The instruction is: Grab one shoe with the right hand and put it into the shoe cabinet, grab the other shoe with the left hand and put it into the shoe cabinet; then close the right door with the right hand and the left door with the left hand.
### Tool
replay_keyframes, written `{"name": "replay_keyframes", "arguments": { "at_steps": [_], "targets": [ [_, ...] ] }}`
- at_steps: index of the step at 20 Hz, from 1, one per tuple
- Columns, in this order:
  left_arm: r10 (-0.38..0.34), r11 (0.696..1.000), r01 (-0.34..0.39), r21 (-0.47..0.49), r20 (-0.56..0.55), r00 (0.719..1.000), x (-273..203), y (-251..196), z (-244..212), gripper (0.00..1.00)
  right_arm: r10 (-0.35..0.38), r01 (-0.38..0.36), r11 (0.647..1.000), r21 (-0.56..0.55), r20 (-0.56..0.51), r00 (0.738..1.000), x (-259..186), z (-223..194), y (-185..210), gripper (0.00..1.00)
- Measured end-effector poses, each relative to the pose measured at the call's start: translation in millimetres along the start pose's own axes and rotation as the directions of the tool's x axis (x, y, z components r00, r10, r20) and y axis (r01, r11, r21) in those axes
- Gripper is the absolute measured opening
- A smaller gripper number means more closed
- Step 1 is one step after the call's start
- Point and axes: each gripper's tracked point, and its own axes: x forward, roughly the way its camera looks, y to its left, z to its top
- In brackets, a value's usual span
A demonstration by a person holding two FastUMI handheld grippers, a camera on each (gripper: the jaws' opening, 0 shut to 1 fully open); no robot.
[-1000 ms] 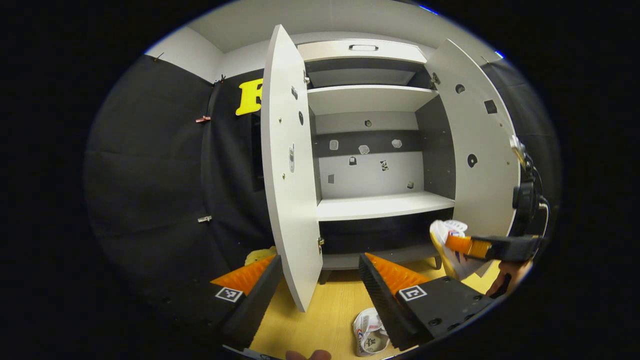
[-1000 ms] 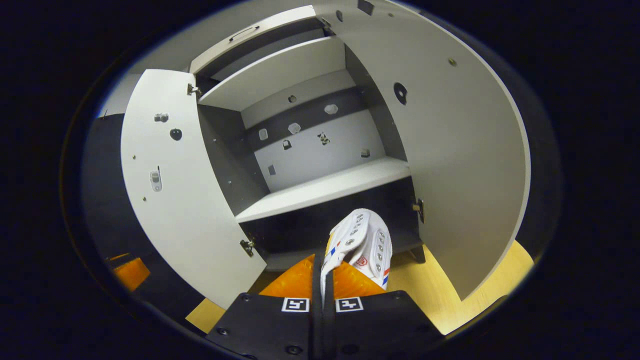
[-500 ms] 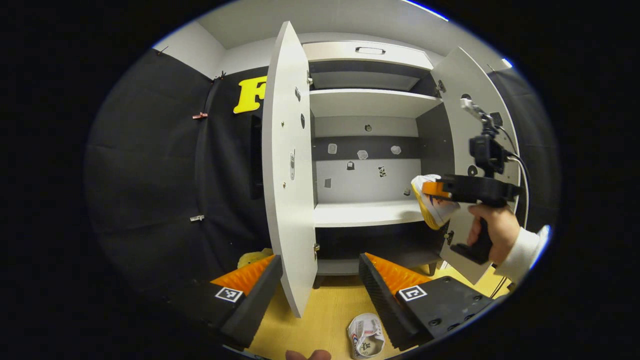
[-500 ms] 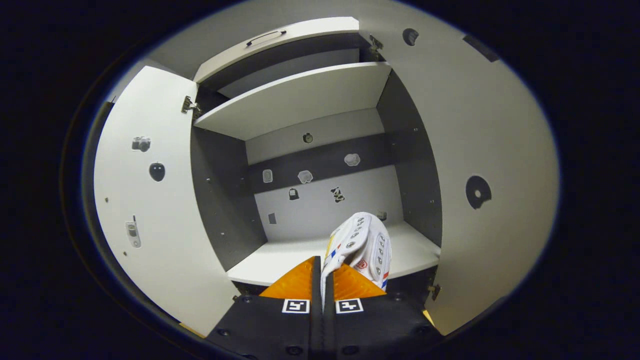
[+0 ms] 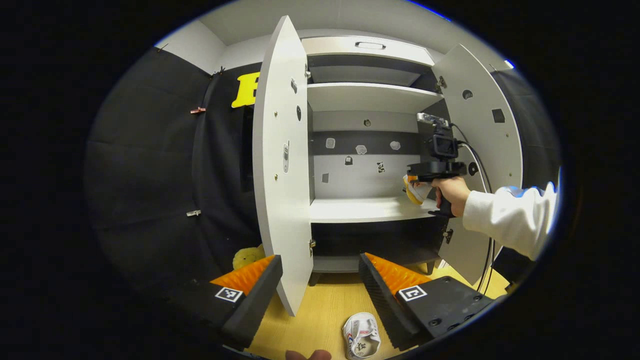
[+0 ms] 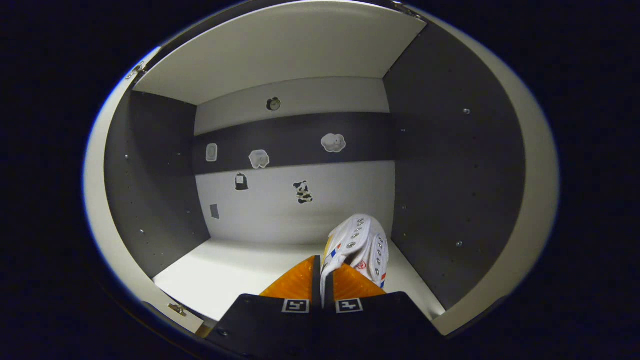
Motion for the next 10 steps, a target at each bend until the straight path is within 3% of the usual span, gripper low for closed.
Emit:
{"name": "replay_keyframes", "arguments": {
  "at_steps": [2,6,10],
  "targets": [
    [0.005,1.000,-0.005,-0.012,-0.008,1.000,1.4,-0.2,-2.7,0.97,-0.016,0.014,0.999,-0.033,-0.050,0.999,15.8,-13.8,-6.5,0.04],
    [0.016,1.000,-0.016,-0.026,-0.017,1.000,1.5,1.4,-3.9,0.97,-0.017,0.019,1.000,0.013,-0.125,0.992,32.4,-34.8,-5.4,0.05],
    [0.022,0.999,-0.022,-0.031,-0.010,1.000,0.0,3.1,-1.9,0.97,-0.018,0.022,0.999,0.023,-0.143,0.990,20.3,-38.8,6.2,0.21]
  ]
}}
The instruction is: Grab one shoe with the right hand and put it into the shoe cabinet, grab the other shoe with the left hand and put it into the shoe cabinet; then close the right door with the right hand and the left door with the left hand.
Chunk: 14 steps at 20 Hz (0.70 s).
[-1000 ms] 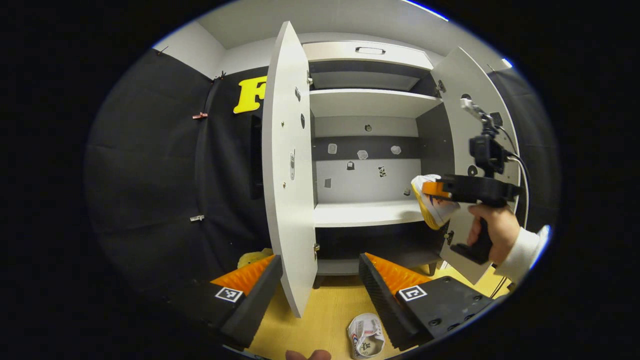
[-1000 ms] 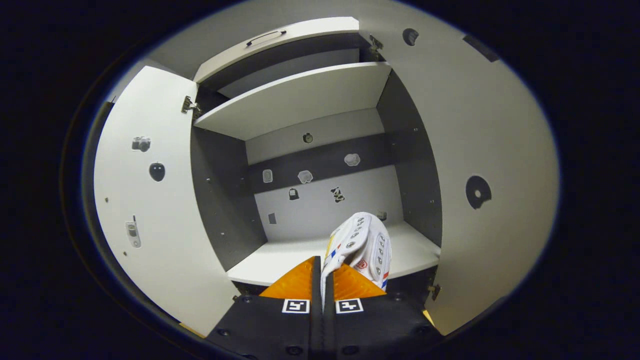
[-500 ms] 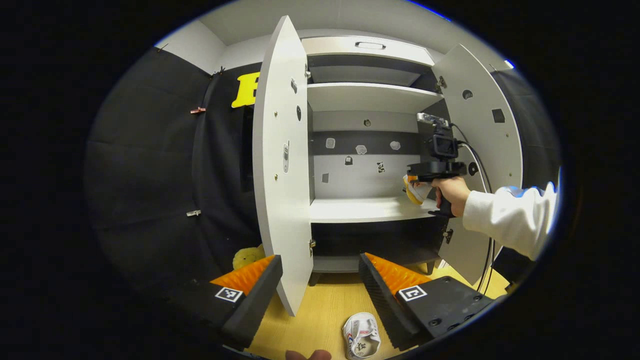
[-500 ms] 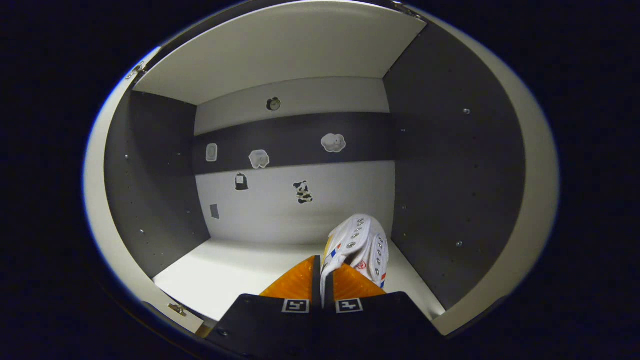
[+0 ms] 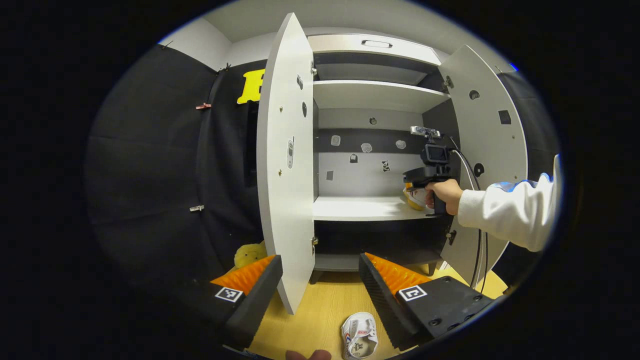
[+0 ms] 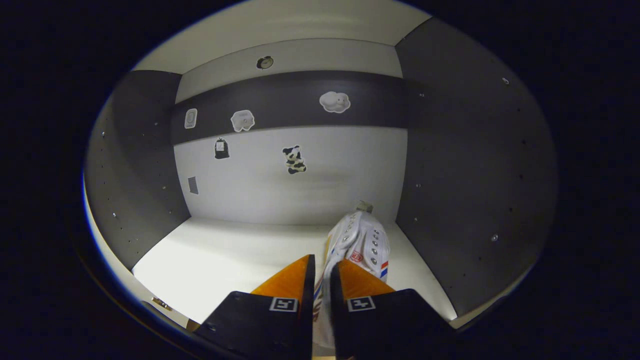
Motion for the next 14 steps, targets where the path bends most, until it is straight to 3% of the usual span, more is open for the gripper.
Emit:
{"name": "replay_keyframes", "arguments": {
  "at_steps": [1,2,3,5,8,11,14],
  "targets": [
    [-0.003,1.000,0.003,-0.004,0.003,1.000,-0.8,-1.1,0.5,0.97,0.016,-0.016,1.000,0.009,0.029,0.999,-5.6,5.6,4.1,0.35],
    [-0.007,1.000,0.007,-0.006,0.005,1.000,-1.4,-2.1,1.6,0.97,-0.006,0.006,1.000,0.006,0.056,0.998,-8.9,10.9,1.8,0.42],
    [-0.011,1.000,0.011,-0.005,0.008,1.000,-3.1,-2.7,1.9,0.97,-0.013,0.013,1.000,0.002,0.082,0.997,-15.3,18.4,2.4,0.63],
    [-0.017,1.000,0.017,-0.003,0.015,1.000,-6.1,-3.4,1.9,0.97,-0.002,0.001,1.000,0.010,0.109,0.994,-28.7,25.6,7.0,0.86],
    [-0.029,1.000,0.029,-0.012,0.011,1.000,-11.7,-6.1,-2.4,0.97,0.008,-0.014,0.999,0.043,0.136,0.991,-50.4,32.2,9.6,0.88],
    [-0.048,0.999,0.048,-0.019,0.001,0.999,-17.5,-8.3,-11.9,0.97,0.002,-0.012,0.999,0.050,0.197,0.980,-84.0,40.4,7.8,0.98],
    [-0.058,0.998,0.058,-0.001,-0.019,0.998,-22.9,-7.9,-29.1,0.97,0.021,-0.037,0.998,0.059,0.256,0.966,-130.8,48.9,10.0,0.98]
  ]
}}
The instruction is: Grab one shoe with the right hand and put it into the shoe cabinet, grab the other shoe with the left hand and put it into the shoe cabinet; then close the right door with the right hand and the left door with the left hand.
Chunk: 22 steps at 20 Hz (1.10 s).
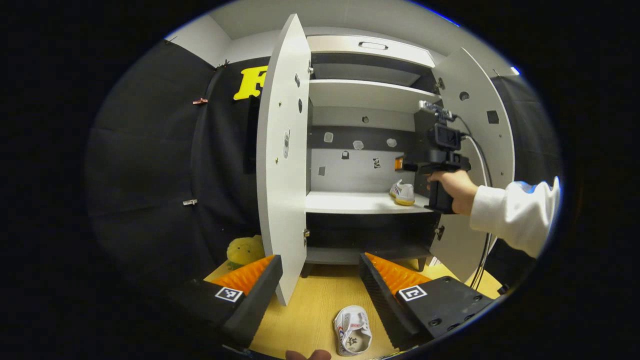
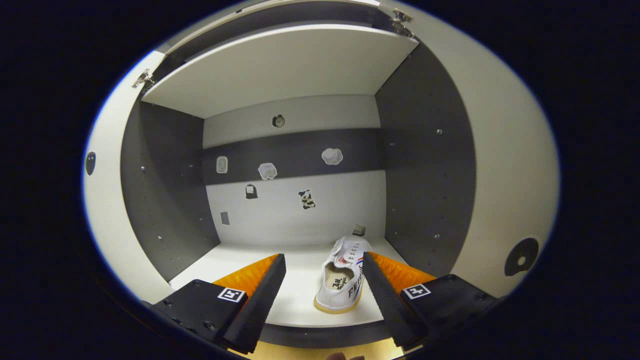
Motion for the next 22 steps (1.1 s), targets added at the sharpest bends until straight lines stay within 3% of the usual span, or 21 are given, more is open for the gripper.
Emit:
{"name": "replay_keyframes", "arguments": {
  "at_steps": [5,9,12,16,19,22],
  "targets": [
    [-0.043,0.999,0.044,0.007,-0.052,0.998,-7.4,-6.2,-40.5,0.97,0.044,-0.044,0.999,0.012,0.067,0.997,-100.4,26.0,0.2,0.98],
    [-0.092,0.995,0.096,0.017,-0.155,0.984,-8.8,-14.7,-96.4,0.97,0.059,-0.060,0.998,0.009,0.112,0.992,-171.1,43.3,-12.5,0.98],
    [-0.148,0.984,0.167,0.055,-0.259,0.955,-9.1,-28.5,-145.7,0.97,0.050,-0.047,0.999,-0.022,0.147,0.988,-210.5,56.9,-27.1,0.98],
    [-0.169,0.973,0.214,0.082,-0.370,0.913,-3.3,-40.4,-199.9,0.97,0.042,-0.031,0.997,-0.066,0.164,0.986,-248.5,66.0,-45.4,0.98],
    [-0.188,0.969,0.238,0.059,-0.444,0.876,3.1,-48.3,-236.4,0.98,0.031,-0.021,0.998,-0.066,0.162,0.986,-267.1,67.7,-63.5,0.97],
    [-0.178,0.972,0.231,0.053,-0.482,0.858,18.0,-51.4,-262.4,0.98,0.002,0.005,0.999,-0.044,0.167,0.986,-278.6,73.8,-88.9,0.98]
  ]
}}
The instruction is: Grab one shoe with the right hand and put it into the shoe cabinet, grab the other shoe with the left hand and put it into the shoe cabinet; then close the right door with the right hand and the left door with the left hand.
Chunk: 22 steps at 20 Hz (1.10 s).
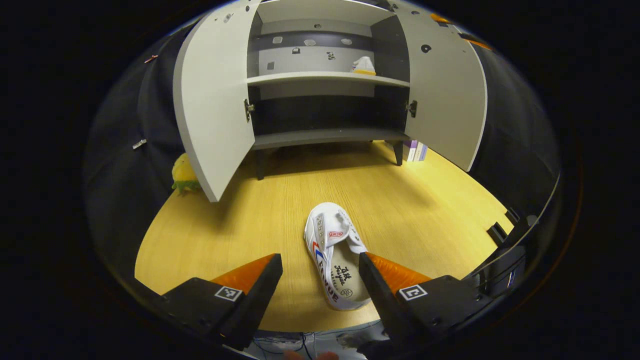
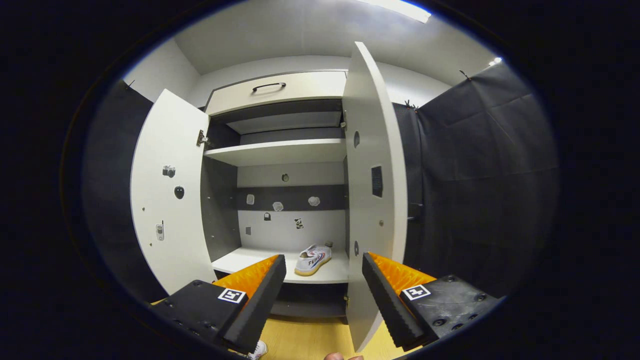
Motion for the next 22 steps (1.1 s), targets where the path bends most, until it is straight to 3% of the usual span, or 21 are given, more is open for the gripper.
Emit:
{"name": "replay_keyframes", "arguments": {
  "at_steps": [8,12,13,14,19,22],
  "targets": [
    [0.071,0.996,-0.069,0.063,-0.021,0.997,70.9,11.1,-15.5,0.92,-0.100,0.100,0.995,-0.019,-0.035,0.994,-11.0,-3.5,-65.7,0.98],
    [0.089,0.992,-0.091,0.088,0.018,0.996,93.3,12.7,-7.4,0.71,-0.148,0.146,0.988,-0.047,-0.039,0.988,-12.6,-2.6,-89.1,0.98],
    [0.095,0.991,-0.097,0.090,0.024,0.995,98.1,14.5,-5.9,0.60,-0.156,0.153,0.986,-0.059,-0.034,0.987,-12.4,-2.1,-93.4,0.98],
    [0.099,0.991,-0.102,0.091,0.028,0.995,102.6,14.5,-3.6,0.59,-0.163,0.161,0.985,-0.069,-0.033,0.986,-11.9,-2.0,-95.7,0.98],
    [0.144,0.978,-0.144,0.153,0.008,0.990,112.9,19.1,-0.5,0.18,-0.186,0.184,0.981,-0.069,-0.026,0.982,-10.9,-3.7,-108.4,0.98],
    [0.125,0.983,-0.117,0.141,-0.044,0.991,111.9,20.1,-3.4,0.14,-0.156,0.156,0.987,-0.022,-0.011,0.988,-6.5,-7.0,-106.1,0.97]
  ]
}}
